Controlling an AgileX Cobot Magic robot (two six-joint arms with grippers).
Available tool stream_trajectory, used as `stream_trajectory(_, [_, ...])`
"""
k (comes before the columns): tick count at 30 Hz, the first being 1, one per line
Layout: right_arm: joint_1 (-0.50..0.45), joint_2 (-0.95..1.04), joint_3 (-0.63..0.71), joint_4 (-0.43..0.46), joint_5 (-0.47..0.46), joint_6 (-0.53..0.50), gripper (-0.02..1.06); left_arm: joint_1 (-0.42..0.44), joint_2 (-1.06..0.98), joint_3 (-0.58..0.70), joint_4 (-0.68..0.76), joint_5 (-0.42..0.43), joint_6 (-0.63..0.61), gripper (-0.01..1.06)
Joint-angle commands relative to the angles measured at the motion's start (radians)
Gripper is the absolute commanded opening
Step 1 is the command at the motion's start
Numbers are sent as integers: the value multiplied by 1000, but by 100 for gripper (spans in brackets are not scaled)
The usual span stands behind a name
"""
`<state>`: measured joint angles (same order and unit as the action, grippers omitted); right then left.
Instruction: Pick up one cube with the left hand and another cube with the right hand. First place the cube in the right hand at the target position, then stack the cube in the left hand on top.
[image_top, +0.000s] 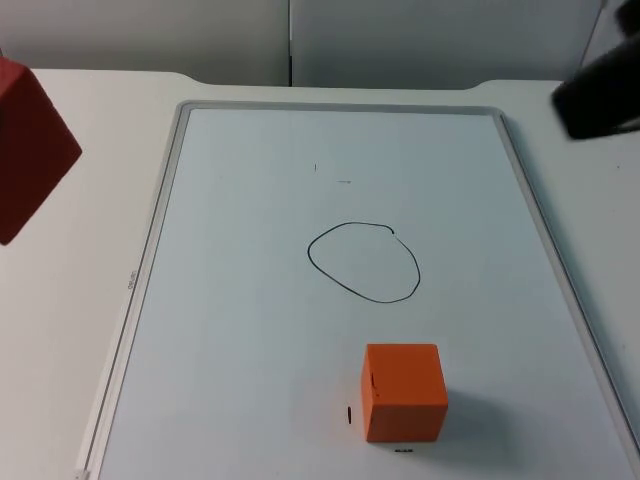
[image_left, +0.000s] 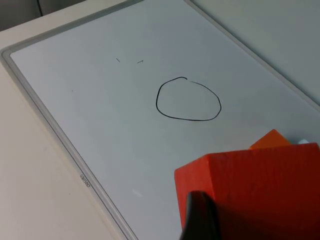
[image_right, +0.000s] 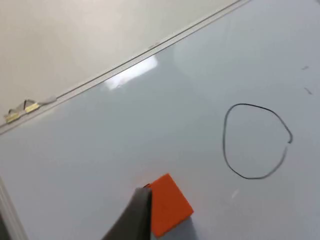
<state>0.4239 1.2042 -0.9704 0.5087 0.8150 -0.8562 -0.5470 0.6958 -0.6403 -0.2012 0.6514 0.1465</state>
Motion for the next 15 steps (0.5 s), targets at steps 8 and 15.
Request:
stream_trajectory(8, [235,301,-32,-143,-83,-11,95,-6,-6,4,-2,-11,-7,22])
stream_trajectory(15, [248,440,-32,-209,-83,-10,93,-6,-6,4,-5,-11,-7,22])
